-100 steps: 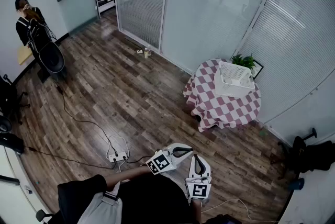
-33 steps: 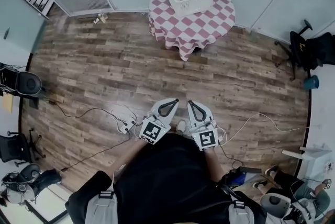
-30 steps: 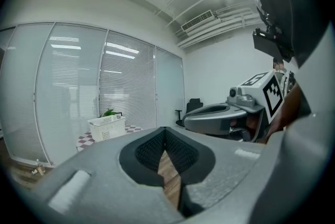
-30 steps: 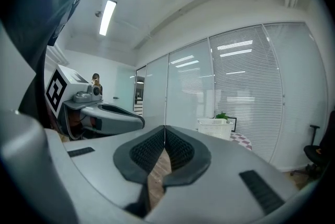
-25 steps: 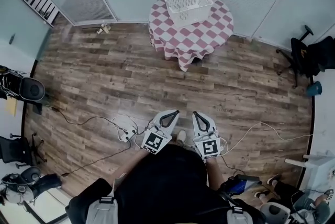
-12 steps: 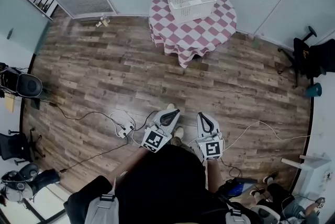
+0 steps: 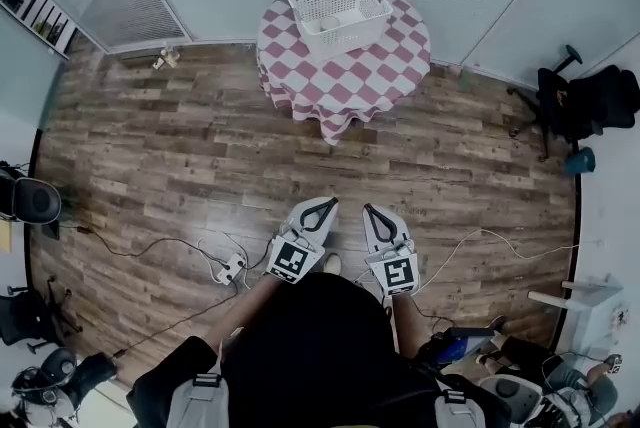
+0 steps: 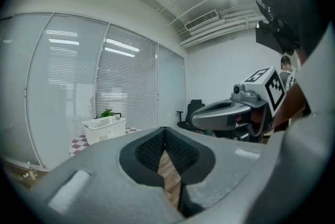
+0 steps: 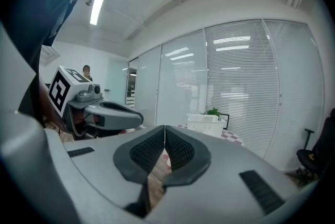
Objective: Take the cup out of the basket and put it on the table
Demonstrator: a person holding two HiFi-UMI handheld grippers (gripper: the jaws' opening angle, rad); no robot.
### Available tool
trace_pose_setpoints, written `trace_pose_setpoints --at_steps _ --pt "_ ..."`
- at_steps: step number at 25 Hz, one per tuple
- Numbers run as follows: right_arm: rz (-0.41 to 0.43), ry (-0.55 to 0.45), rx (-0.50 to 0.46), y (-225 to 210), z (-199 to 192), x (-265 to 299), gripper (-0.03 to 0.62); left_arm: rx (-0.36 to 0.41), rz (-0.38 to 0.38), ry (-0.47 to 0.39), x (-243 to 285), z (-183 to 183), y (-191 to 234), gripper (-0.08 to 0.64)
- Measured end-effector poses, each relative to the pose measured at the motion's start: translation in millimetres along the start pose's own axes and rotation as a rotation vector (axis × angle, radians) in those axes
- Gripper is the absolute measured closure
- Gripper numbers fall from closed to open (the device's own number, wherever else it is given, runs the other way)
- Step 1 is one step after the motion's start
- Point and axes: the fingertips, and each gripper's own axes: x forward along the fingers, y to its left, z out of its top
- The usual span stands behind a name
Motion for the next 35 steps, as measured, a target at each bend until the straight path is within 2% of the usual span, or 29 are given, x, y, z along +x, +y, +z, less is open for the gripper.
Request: trace_pose_setpoints --at_steps 5,11,14,17,19,21,25,35 --pt "0.041 0.033 -0.043 4.8 12.5 52.0 0.58 0.001 -0.014 -0.016 10.4 -2.3 45.4 0.555" --pt "0.107 0.07 -0.074 25.6 20.6 116.1 0.58 0.053 -0.025 -0.032 17.3 -4.8 104.4 0.555" --pt "0.101 0.043 -0.117 19.4 30.5 136.0 0.58 0.044 -0.027 -0.04 22.4 -11.5 122.6 0.555" --pt "0.083 0.038 -0.115 14.9 34.7 146.9 0.58 0.047 -0.036 0.004 26.2 -18.9 131.8 0.555" --pt "0.076 0.041 -0.109 12.4 36.9 151.4 0.58 0.057 -0.059 0.001 30.4 -18.8 135.9 0.555" --pt "0.067 0.039 -0.105 5.4 38.6 156.6 0.58 0.069 -0.081 -0.013 39.3 -17.5 139.4 0.555" --pt "0.05 0.046 -0.065 -8.2 33.7 165.6 0.58 0.073 -0.109 0.021 55.5 -21.7 144.9 0.555" --pt "0.093 0.007 -0.038 -92.3 41.8 212.0 0.58 0.057 -0.087 0.054 142.6 -1.1 161.7 0.555"
